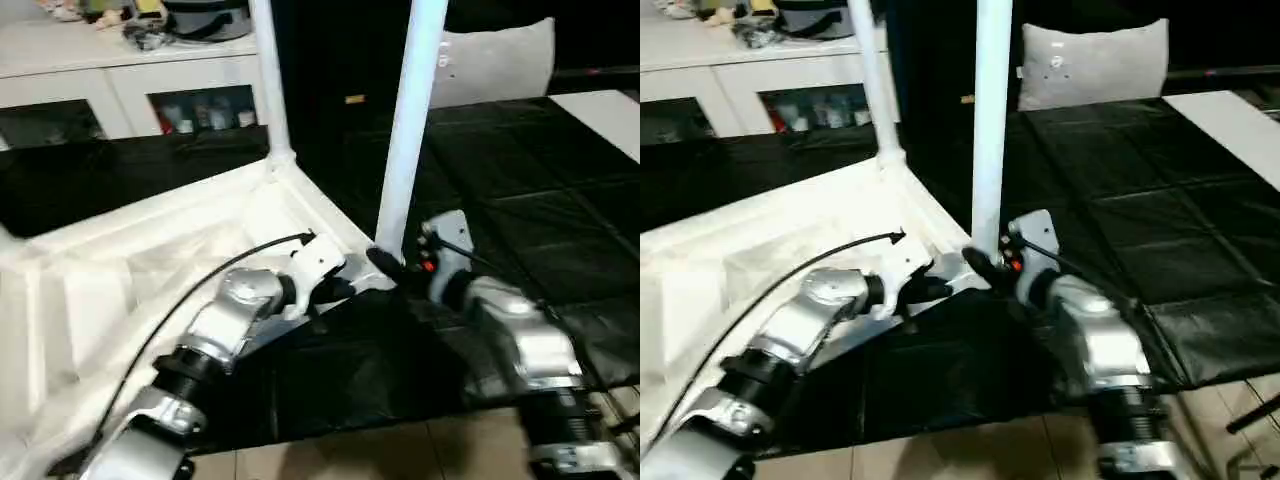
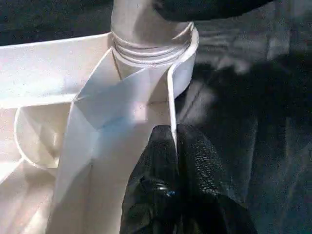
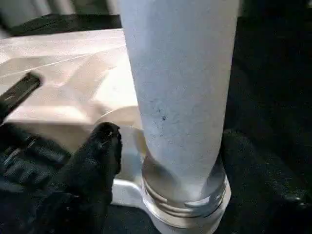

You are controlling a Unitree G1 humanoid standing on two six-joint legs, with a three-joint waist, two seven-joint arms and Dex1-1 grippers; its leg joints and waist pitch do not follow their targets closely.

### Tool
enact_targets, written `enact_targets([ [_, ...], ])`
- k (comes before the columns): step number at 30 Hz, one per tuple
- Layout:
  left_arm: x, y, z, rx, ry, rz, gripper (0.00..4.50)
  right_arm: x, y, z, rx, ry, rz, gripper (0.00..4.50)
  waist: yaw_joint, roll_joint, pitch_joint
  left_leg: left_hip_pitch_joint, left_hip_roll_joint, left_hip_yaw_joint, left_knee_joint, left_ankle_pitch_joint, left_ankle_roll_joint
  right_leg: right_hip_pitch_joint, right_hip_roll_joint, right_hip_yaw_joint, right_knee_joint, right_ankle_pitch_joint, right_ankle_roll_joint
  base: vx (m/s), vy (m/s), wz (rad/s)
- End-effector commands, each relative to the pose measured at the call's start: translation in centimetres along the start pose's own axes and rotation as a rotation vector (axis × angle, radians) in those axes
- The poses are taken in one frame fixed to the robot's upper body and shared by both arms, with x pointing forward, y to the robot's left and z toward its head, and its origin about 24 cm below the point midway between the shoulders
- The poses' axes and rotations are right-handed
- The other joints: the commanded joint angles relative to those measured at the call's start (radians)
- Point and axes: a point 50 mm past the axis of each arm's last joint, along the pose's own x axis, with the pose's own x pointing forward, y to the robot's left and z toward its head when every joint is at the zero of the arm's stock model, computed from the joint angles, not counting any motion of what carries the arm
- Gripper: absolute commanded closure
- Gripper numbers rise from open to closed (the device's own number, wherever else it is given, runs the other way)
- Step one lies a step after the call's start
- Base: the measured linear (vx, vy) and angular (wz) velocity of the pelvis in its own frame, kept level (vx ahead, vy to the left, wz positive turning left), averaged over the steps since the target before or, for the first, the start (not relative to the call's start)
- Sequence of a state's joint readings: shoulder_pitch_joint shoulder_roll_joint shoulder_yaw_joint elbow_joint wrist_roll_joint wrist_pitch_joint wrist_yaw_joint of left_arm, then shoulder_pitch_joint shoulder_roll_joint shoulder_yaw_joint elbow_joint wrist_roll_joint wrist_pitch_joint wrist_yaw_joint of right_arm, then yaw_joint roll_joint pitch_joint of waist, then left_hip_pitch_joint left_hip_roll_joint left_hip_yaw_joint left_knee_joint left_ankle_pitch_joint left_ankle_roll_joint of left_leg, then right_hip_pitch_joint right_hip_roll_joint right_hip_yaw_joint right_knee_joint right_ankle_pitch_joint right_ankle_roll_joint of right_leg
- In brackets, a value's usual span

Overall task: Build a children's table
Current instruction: Rotate leg to tighten

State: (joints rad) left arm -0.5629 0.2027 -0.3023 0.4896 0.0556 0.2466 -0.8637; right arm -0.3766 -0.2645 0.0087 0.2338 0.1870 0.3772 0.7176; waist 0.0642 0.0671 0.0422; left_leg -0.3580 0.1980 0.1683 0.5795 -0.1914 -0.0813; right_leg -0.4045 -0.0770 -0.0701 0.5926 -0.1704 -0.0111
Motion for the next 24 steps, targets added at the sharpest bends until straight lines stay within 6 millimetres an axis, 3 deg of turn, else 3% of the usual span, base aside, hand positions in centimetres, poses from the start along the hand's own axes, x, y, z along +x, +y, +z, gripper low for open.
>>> enact_targets([
  [1,0.0,-0.2,0.6,0.070,-0.001,-0.059,4.50,0.0,0.6,0.4,-0.026,-0.018,0.083,0.87,0.005,-0.011,-0.060,-0.003,0.018,-0.002,-0.060,-0.188,0.063,0.057,-0.058,0.037,-0.082,-0.292,-0.173,0.000,0.000,0.00],
  [6,-1.5,-0.1,-0.3,0.166,0.043,-0.210,4.50,-1.9,-0.6,0.8,-0.106,0.056,0.239,0.75,0.023,-0.015,-0.063,-0.003,0.022,-0.003,-0.056,-0.165,0.076,0.059,-0.058,0.038,-0.072,-0.240,-0.188,0.000,0.000,0.00],
  [10,-2.8,-0.6,-0.8,0.249,0.062,-0.360,4.50,-2.9,-0.5,1.0,-0.164,0.094,0.417,0.75,0.036,-0.019,-0.061,-0.002,0.025,0.001,-0.056,-0.169,0.080,0.055,-0.060,0.039,-0.072,-0.259,-0.192,0.000,0.000,0.00],
  [11,-2.9,-0.7,-0.9,0.263,0.069,-0.380,4.50,-3.0,-0.4,1.0,-0.168,0.098,0.444,0.75,0.040,-0.015,-0.062,0.001,0.027,0.001,-0.056,-0.177,0.080,0.054,-0.061,0.039,-0.071,-0.266,-0.193,0.000,0.000,0.00],
  [13,-3.3,-0.9,-1.1,0.289,0.082,-0.421,4.50,-3.1,-0.1,0.9,-0.165,0.115,0.505,1.09,0.045,-0.014,-0.061,0.001,0.030,0.000,-0.057,-0.174,0.077,0.052,-0.061,0.040,-0.067,-0.252,-0.203,0.000,0.000,0.00],
  [15,-3.8,-1.2,-1.4,0.328,0.098,-0.496,4.50,-3.3,0.5,0.8,-0.167,0.145,0.603,1.09,0.050,-0.021,-0.061,0.002,0.031,0.000,-0.057,-0.181,0.074,0.053,-0.062,0.040,-0.065,-0.256,-0.207,0.000,0.000,0.00],
  [16,-3.8,-1.2,-1.4,0.328,0.098,-0.496,4.50,-3.3,0.5,0.8,-0.167,0.145,0.603,1.15,0.052,-0.018,-0.062,0.002,0.031,-0.001,-0.057,-0.182,0.073,0.053,-0.063,0.040,-0.064,-0.257,-0.208,0.000,0.000,0.00],
  [17,-4.0,-1.4,-1.5,0.339,0.102,-0.521,4.50,-3.3,0.7,0.7,-0.165,0.153,0.633,1.27,0.051,-0.024,-0.061,0.002,0.031,0.001,-0.057,-0.184,0.072,0.052,-0.062,0.041,-0.066,-0.262,-0.205,0.000,0.000,0.00],
  [24,-4.3,-1.6,-1.5,0.370,0.115,-0.586,4.50,-3.1,1.7,0.3,-0.151,0.184,0.744,1.87,0.055,-0.027,-0.061,0.002,0.032,0.000,-0.058,-0.181,0.063,0.051,-0.064,0.042,-0.065,-0.286,-0.198,0.000,0.000,0.00],
])
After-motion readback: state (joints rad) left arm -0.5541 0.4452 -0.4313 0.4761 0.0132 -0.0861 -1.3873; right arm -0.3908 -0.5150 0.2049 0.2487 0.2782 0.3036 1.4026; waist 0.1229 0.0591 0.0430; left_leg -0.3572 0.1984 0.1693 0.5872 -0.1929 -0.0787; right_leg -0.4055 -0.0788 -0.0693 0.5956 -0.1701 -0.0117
